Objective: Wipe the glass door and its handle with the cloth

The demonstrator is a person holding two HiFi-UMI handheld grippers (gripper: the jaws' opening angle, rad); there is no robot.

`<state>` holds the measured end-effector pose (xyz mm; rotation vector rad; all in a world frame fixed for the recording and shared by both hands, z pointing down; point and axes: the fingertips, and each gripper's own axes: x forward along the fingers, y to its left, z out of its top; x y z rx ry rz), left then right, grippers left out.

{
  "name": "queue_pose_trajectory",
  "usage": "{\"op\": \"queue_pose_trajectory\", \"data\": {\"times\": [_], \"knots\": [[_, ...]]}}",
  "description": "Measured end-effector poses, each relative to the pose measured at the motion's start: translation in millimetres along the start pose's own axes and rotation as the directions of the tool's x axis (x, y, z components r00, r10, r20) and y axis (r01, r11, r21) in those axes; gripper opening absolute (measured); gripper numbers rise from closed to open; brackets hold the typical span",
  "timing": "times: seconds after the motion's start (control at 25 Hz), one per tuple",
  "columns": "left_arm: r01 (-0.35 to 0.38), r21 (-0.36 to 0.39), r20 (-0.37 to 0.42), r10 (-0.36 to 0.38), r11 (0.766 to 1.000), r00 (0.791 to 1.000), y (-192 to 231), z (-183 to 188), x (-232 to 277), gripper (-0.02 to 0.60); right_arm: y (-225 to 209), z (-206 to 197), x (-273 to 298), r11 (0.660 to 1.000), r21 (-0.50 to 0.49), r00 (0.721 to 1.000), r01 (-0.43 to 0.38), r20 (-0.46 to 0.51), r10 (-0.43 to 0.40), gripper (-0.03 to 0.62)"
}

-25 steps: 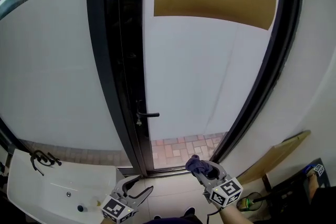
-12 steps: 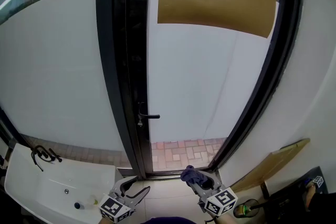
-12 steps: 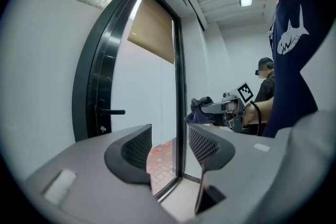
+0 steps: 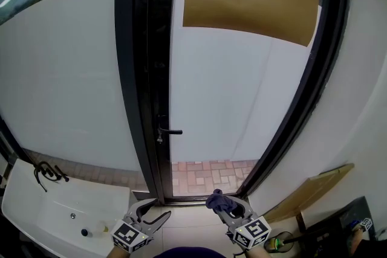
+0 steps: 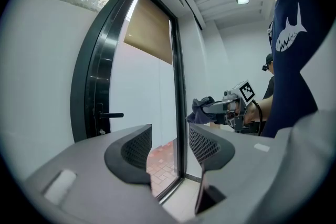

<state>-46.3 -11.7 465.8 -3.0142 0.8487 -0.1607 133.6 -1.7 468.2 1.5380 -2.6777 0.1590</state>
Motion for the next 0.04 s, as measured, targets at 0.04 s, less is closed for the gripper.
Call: {"op": "queue_pose_trajectory", "data": {"times": [0.04], "knots": [[-0.004, 0.003, 0.001, 0.004, 1.0, 1.0, 0.0, 3.0, 0.1, 0.216, 1.4, 1.2, 0.4, 1.0, -0.011, 1.0, 0.0, 0.004, 0.0, 0.143]]}}
